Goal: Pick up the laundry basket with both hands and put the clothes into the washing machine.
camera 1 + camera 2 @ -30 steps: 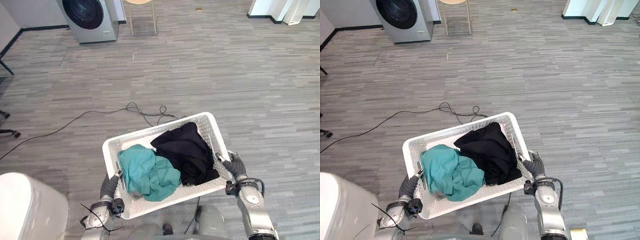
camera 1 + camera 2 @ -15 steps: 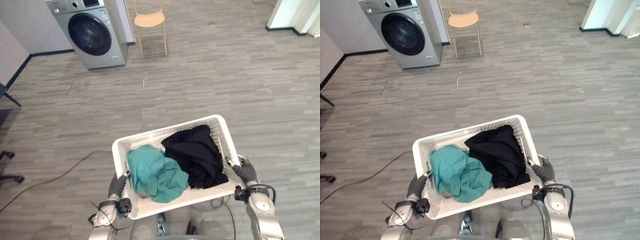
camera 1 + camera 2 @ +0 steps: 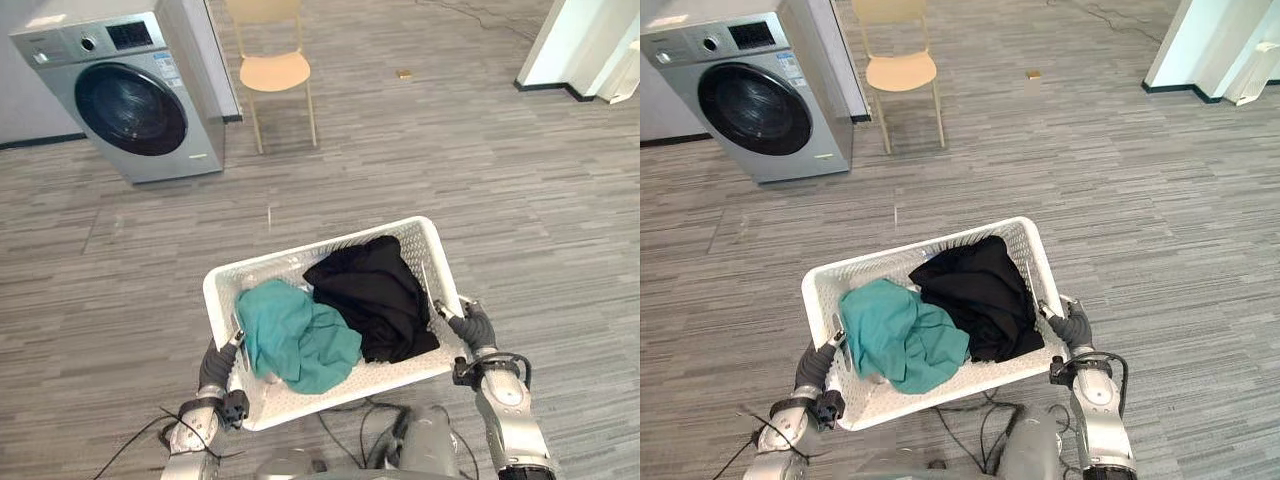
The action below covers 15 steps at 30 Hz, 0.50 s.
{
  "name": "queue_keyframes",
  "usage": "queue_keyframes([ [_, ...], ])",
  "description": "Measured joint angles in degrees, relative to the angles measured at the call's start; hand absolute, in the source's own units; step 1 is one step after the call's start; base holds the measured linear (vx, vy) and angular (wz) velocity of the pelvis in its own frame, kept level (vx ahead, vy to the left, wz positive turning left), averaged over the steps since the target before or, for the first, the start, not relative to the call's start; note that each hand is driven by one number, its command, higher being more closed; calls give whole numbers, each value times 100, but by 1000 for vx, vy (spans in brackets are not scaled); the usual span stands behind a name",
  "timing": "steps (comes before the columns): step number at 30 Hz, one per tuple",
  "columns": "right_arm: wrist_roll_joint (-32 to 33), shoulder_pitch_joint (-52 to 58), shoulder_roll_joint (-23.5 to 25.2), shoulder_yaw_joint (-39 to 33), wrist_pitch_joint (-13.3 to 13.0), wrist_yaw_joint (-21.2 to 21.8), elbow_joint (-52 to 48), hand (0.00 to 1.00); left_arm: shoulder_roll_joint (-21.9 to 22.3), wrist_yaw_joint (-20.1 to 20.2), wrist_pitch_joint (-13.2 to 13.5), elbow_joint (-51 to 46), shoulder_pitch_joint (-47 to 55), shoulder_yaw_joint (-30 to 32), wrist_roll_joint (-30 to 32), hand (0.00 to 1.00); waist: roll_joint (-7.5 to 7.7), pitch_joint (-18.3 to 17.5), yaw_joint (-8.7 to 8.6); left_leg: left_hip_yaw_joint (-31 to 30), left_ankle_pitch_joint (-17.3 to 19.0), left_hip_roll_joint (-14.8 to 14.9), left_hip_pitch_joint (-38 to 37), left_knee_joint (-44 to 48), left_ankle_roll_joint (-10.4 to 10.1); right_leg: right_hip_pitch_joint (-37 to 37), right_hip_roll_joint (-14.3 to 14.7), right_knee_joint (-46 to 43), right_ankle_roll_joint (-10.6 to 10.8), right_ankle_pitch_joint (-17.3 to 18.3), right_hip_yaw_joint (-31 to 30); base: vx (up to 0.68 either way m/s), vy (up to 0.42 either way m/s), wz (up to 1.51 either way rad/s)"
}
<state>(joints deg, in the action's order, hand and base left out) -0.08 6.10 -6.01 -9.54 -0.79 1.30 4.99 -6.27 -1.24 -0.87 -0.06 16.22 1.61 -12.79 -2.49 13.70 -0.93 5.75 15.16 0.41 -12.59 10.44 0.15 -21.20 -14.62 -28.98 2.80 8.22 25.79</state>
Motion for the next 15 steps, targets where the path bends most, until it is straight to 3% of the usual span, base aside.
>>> queue_keyframes([
  [1, 0, 3, 22, -22, 4, -5, 0, 100, -5, 5, -1, 44, -52, 0, 2, 100, 23, -7, -40, -30, 48, -14, -127, -96, -71, 32, 57, 767, 65, -245, 18, 798, -133, 71],
  [2, -1, 2, 18, -46, 12, -15, 15, 100, 19, 6, -3, 179, -146, -3, 5, 100, 39, 12, -147, -122, 176, 31, -448, -227, -277, -18, 94, 1276, 46, -883, -36, 560, -134, 53],
  [3, -2, 29, 15, -44, 43, -16, 34, 100, 39, 5, -4, 275, -162, -3, 6, 100, 27, -1, -141, -180, 258, 118, -624, -156, -409, -15, 240, 1171, -179, -1126, -272, 723, -228, 39],
  [4, -3, 50, 8, -45, 119, -3, 34, 100, 68, -1, -15, 326, -140, -3, 8, 100, 1, -12, -114, -217, 322, 284, -569, 507, -464, -26, 383, 665, -433, -1308, -579, 725, -277, 21],
  [5, -3, 65, -59, -46, 136, -1, 35, 100, 162, 4, -19, 357, -111, -6, 13, 100, -133, -10, -109, -151, 207, 579, -81, 1914, -481, 47, 472, 203, -617, -854, -464, 730, -287, 18],
  [6, -2, 56, -112, -46, 136, 2, 34, 100, 225, 4, -19, 367, -98, -6, 11, 100, -246, 17, -104, -40, -85, 796, 274, 2783, -499, 182, 583, 117, -693, -667, -374, 734, -265, -7],
  [7, -2, 40, -238, -20, 155, 10, 33, 100, 316, -4, -20, 462, -65, 7, -1, 100, -471, 55, 41, 53, -1506, 1282, 914, 4279, -431, 590, 929, 188, -773, -393, -368, 734, -218, -42],
  [8, 1, 30, -340, 25, 181, 12, 41, 100, 433, -8, -19, 542, 10, 3, -18, 100, -613, 79, 192, -131, -1927, 1454, 1347, 5289, -531, 983, 1170, 416, -777, -287, -391, 862, -191, -54],
  [9, 14, -27, -455, 44, 219, 13, 80, 100, 556, -5, -20, 549, 19, 0, -25, 100, -639, 152, 235, -307, -1585, 1445, 1969, 6325, -379, 1607, 1355, 819, -756, -226, -443, 697, -112, -38],
  [10, 14, -48, -474, 50, 225, 15, 90, 100, 572, -4, -17, 549, 55, 0, -48, 100, -606, 172, 270, -260, -1381, 1421, 2208, 6573, -252, 1912, 1392, 1061, -754, -227, -493, 820, -94, -38],
  [11, 52, -105, -538, 134, 219, 12, 94, 100, 562, -3, -3, 547, 106, 25, -176, 100, -452, 201, 409, 108, -903, 1284, 2800, 6303, 25, 2707, 1390, 1723, -753, -228, -665, 678, -71, -41],
  [13, 124, -251, -608, 210, 214, 12, 129, 100, 567, -11, 22, 529, 65, 63, -255, 100, -446, 190, 528, 246, -675, 1177, 3158, 5593, -66, 3063, 1385, 2062, -714, -204, -768, 654, 9, -48],
  [14, 196, -472, -689, 338, 206, 12, 264, 100, 585, -24, 51, 510, 35, 145, -285, 100, -447, 189, 576, 250, -579, 1004, 3427, 4462, -230, 3331, 1340, 2289, -546, -113, -871, 631, 103, -47],
  [15, 224, -574, -699, 376, 203, 10, 362, 100, 586, -35, 57, 509, 14, 175, -289, 100, -452, 185, 626, 263, -604, 933, 3473, 3651, -267, 3454, 1311, 2375, -452, -56, -894, 756, 169, -47],
])
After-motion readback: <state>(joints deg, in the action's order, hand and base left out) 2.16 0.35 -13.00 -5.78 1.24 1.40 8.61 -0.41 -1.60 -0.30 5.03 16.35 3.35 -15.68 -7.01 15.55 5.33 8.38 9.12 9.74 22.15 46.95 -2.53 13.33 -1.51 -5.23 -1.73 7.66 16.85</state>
